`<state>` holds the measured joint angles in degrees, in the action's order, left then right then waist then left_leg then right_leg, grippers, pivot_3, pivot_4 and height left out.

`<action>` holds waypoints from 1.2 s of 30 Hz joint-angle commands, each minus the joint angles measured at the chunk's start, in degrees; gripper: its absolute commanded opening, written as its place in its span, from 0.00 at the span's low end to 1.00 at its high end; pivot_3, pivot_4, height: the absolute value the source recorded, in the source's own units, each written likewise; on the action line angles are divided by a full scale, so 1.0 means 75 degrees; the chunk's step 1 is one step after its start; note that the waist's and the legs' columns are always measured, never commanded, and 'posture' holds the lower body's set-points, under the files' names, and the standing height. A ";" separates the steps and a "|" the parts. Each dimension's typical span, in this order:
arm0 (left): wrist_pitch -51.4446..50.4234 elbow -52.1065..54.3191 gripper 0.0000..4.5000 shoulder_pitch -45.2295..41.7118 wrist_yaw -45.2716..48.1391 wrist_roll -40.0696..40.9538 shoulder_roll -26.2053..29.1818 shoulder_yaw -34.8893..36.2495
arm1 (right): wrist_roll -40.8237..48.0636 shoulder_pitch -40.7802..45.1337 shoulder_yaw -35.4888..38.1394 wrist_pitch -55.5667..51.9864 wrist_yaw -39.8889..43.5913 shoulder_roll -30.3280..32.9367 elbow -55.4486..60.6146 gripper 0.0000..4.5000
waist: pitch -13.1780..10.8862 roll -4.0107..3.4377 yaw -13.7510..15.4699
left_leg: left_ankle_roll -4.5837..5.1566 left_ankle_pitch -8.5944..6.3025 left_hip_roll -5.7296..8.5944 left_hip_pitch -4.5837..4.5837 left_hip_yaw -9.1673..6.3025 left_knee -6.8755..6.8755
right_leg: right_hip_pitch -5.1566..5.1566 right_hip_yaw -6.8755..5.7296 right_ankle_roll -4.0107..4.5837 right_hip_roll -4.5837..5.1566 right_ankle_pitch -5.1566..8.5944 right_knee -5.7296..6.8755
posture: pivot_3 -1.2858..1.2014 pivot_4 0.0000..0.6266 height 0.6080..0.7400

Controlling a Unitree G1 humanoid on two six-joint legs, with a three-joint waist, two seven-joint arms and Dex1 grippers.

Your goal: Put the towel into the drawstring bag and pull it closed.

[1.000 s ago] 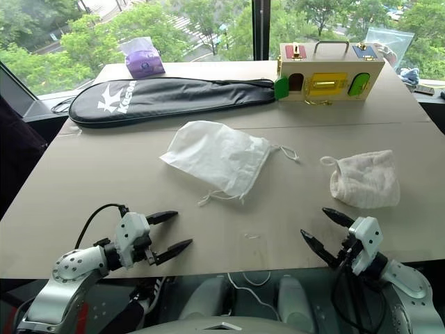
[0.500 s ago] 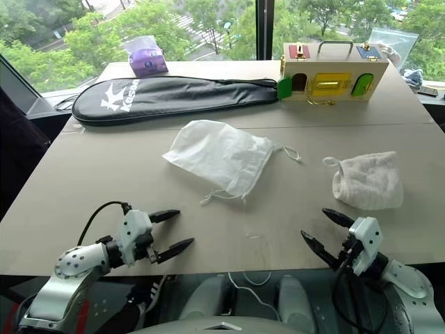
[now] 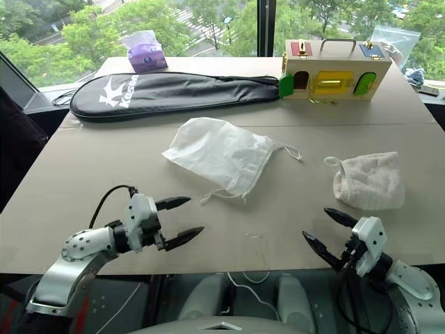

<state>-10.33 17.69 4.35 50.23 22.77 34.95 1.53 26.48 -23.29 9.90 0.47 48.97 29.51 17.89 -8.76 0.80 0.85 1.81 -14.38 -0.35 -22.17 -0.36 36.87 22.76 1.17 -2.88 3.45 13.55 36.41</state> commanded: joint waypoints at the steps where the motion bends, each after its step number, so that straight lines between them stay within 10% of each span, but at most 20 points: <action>1: -0.0592 0.0537 1.00 -0.1153 -0.1407 -0.0618 -0.0808 -0.0557 | 0.0469 0.0233 0.0156 -0.0296 -0.0114 0.0096 0.0832 1.00 | -0.0001 -0.0001 0.0003 | 0.0000 0.0000 0.0001 -0.0007 -0.0005 0.0013 | 0.0000 -0.0006 0.0001 -0.0023 -0.0001 0.0001 | 0.52 0.24 1.00; 22: -0.2223 -0.0558 1.00 -0.3116 -0.5053 -0.5866 -0.3766 -0.4411 | 0.1163 -0.0230 0.1306 -0.1754 -0.0810 0.0638 0.2619 1.00 | -0.0013 0.0016 -0.0005 | 0.0003 -0.0001 0.0024 -0.0070 -0.0063 0.0069 | 0.0004 -0.0029 -0.0042 -0.0054 -0.0027 0.0002 | 0.52 0.24 1.00; 36: -0.2148 -0.0736 1.00 -0.2587 -0.6416 -0.6961 -0.4123 -0.4068 | 0.1528 -0.1207 0.2080 -0.2115 -0.0775 0.0676 0.3290 1.00 | -0.0014 0.0013 0.0005 | 0.0003 -0.0001 0.0021 -0.0071 -0.0069 0.0077 | 0.0013 -0.0034 -0.0042 -0.0051 -0.0023 0.0017 | 0.52 0.24 1.00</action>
<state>-29.14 10.82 -15.27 3.33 -28.99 4.34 -29.51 36.96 -31.70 23.50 -15.49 43.29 34.37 40.19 -8.87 0.90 0.89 1.83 -14.39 -0.19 -22.72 -0.91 37.44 22.85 0.89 -3.18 3.06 13.37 36.54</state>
